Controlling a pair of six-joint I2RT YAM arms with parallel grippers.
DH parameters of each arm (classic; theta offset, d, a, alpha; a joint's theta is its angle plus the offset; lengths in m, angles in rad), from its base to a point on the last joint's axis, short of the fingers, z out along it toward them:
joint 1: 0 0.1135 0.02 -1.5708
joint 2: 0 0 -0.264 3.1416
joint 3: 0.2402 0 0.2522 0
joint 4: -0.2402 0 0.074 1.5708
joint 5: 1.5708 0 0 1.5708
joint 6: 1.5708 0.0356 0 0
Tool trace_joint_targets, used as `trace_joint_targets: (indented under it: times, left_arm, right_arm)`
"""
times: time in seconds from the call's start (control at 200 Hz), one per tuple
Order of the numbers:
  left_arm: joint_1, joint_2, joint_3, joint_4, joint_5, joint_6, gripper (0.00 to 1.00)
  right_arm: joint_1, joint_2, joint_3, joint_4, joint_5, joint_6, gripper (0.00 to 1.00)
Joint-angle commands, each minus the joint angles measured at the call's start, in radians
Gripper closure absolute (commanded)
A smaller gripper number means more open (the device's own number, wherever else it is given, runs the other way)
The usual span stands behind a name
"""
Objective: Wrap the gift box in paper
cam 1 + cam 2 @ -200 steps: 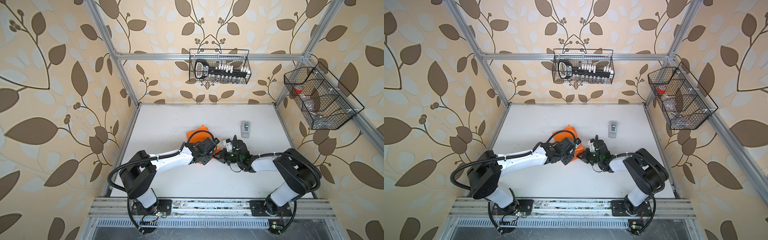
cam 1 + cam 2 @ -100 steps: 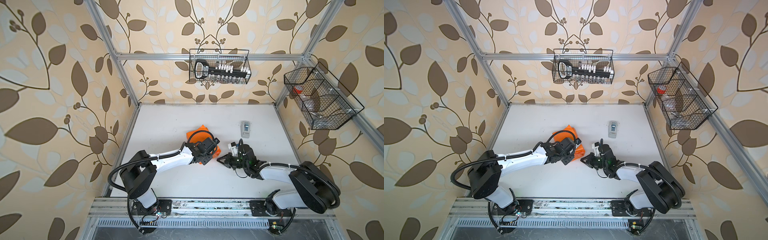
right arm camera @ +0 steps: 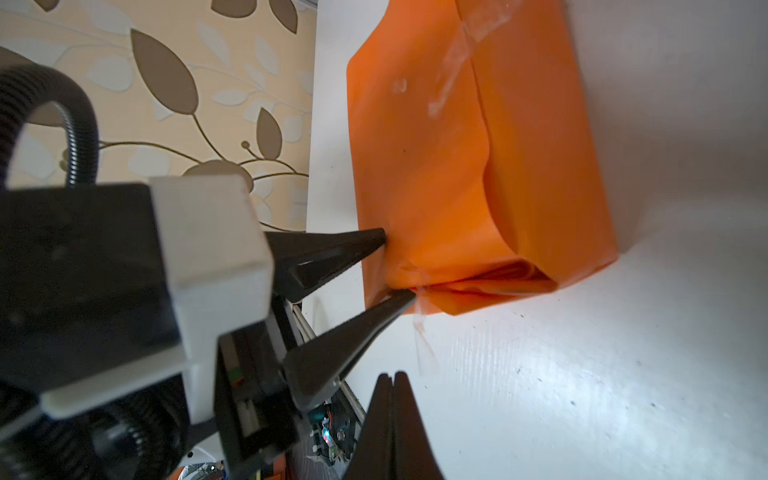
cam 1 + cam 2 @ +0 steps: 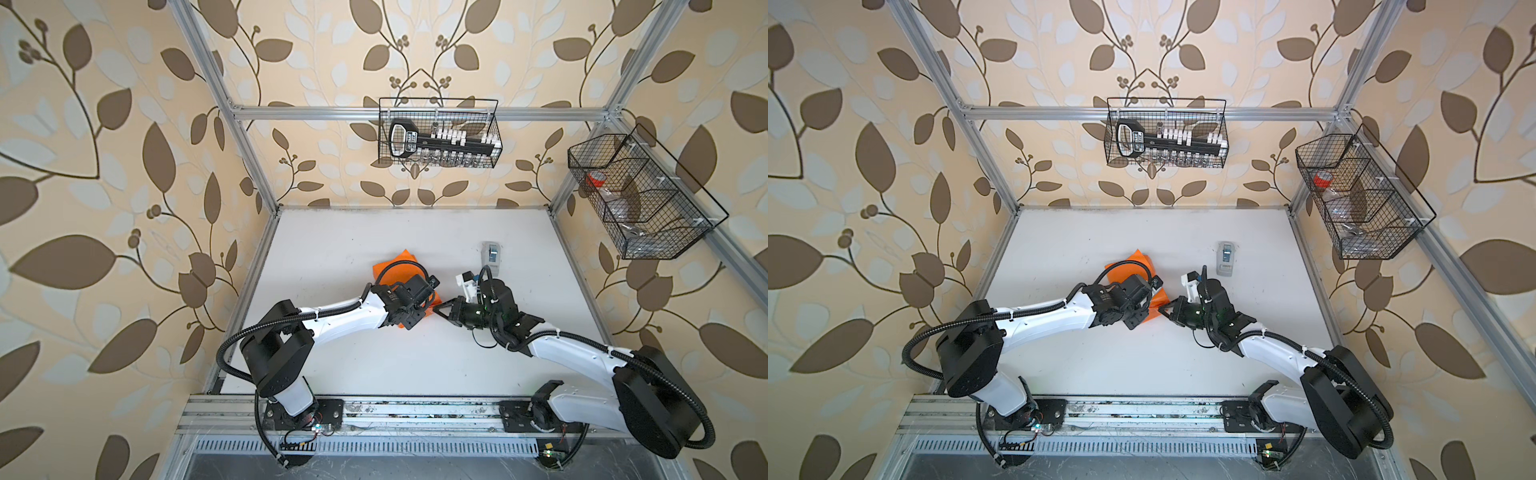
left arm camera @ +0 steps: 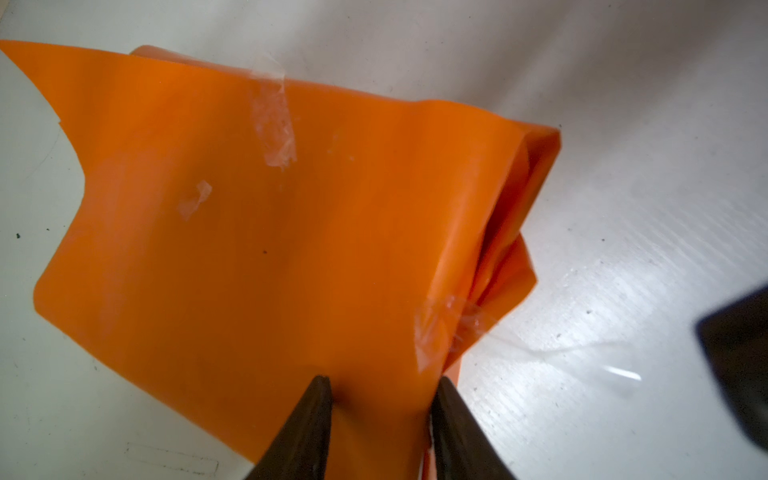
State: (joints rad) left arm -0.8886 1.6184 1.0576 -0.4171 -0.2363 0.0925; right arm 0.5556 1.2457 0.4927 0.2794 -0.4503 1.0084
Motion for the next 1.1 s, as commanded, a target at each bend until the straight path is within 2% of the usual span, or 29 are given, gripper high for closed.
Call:
trace_joint_targets:
  times: [0.0, 0.445, 0.785, 1.094]
  left_arm:
    - [0.011, 0.061, -0.024, -0.078, 0.083, -0.029, 0.6]
    - [0.011, 0.066, -0.025, -0.078, 0.087, -0.03, 0.6]
    - [0.013, 0.063, -0.021, -0.084, 0.089, -0.029, 0.6]
    - [0.012, 0.06, -0.018, -0.089, 0.092, -0.034, 0.6]
  right_arm:
    - [0.018, 0.043, 0.048, -0.018, -0.011, -0.004, 1.0]
    - [0.05, 0.172, 0.093, 0.022, -0.004, -0.01, 1.0]
    - [0.01, 0.09, -0.03, -0.014, -0.027, -0.074, 1.0]
    - [-0.019, 0.192, -0.009, 0.106, -0.072, -0.035, 1.0]
